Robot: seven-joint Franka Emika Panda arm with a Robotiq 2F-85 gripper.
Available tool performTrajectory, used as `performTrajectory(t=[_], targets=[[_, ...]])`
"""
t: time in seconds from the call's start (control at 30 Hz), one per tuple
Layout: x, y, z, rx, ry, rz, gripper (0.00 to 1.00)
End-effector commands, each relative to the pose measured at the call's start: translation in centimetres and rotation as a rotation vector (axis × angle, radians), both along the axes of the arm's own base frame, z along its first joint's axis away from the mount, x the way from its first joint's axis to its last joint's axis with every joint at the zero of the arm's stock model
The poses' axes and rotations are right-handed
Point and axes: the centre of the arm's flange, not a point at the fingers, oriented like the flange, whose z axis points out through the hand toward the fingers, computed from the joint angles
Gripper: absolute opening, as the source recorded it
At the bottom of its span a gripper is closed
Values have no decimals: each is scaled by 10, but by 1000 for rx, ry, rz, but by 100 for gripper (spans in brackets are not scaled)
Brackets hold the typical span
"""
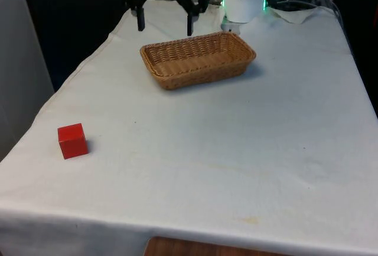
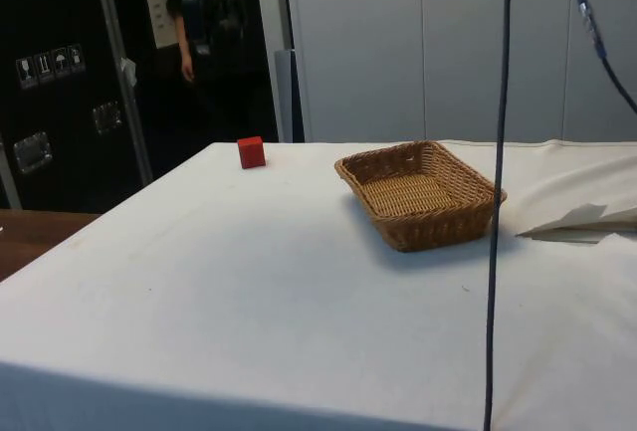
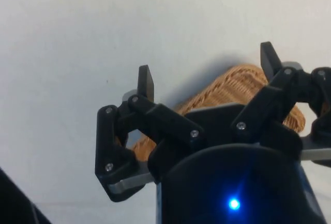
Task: Pick up the cube and place it into the basket.
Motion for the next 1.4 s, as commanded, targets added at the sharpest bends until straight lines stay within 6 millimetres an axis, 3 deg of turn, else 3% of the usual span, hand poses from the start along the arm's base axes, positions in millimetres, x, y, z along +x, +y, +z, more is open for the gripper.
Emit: performTrajectory(t=[0.0, 0.17, 0.3, 0.77, 1.17, 1.2, 1.37], targets=[[1, -3, -4, 0, -2, -1, 100], [12, -23, -21, 0, -22, -2, 100], [14, -30, -24, -13, -26, -4, 100], [28, -81, -54, -16, -63, -6, 100], [36, -114, -78, -25, -89, -17, 100], [35, -110, -74, -31, -85, -17, 100], [39, -124, -92, -19, -97, -42, 100]])
